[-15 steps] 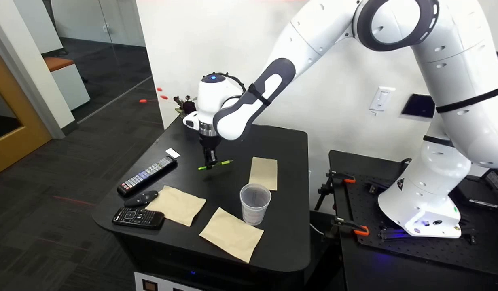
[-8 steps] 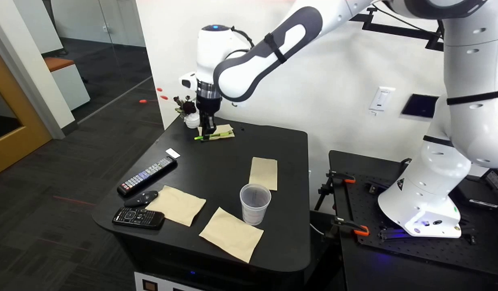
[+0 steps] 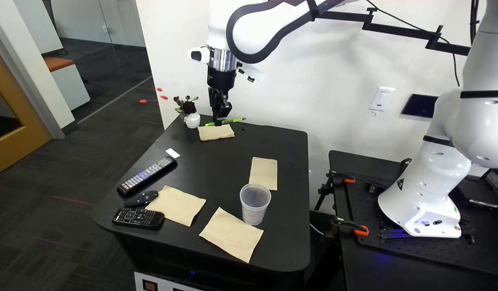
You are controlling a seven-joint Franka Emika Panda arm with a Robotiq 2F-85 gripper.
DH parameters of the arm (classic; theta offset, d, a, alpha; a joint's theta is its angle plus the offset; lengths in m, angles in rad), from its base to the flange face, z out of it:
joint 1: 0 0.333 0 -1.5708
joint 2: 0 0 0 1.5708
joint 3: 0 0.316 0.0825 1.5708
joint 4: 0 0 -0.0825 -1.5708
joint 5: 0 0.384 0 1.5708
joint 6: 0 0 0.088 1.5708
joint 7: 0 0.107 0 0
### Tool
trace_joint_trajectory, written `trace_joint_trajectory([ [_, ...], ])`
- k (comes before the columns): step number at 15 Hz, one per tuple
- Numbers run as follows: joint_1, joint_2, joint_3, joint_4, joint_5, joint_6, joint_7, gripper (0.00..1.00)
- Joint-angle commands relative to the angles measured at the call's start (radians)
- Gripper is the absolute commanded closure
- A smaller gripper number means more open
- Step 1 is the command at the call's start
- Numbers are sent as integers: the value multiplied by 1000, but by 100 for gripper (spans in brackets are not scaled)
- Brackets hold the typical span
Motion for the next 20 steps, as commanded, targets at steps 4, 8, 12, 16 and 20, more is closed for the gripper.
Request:
trace_joint_trajectory([
  [4,-17,-44,12,-85,320,-6,-355,96],
  [8,21,-11,-26,-54,254,-3,-278,83],
  [12,4,5,-7,-54,338,10,-381,96],
  [16,-33,45,36,-62,658,32,-707,96],
  [20,-46,78,26,-52,948,-68,-1008,96],
])
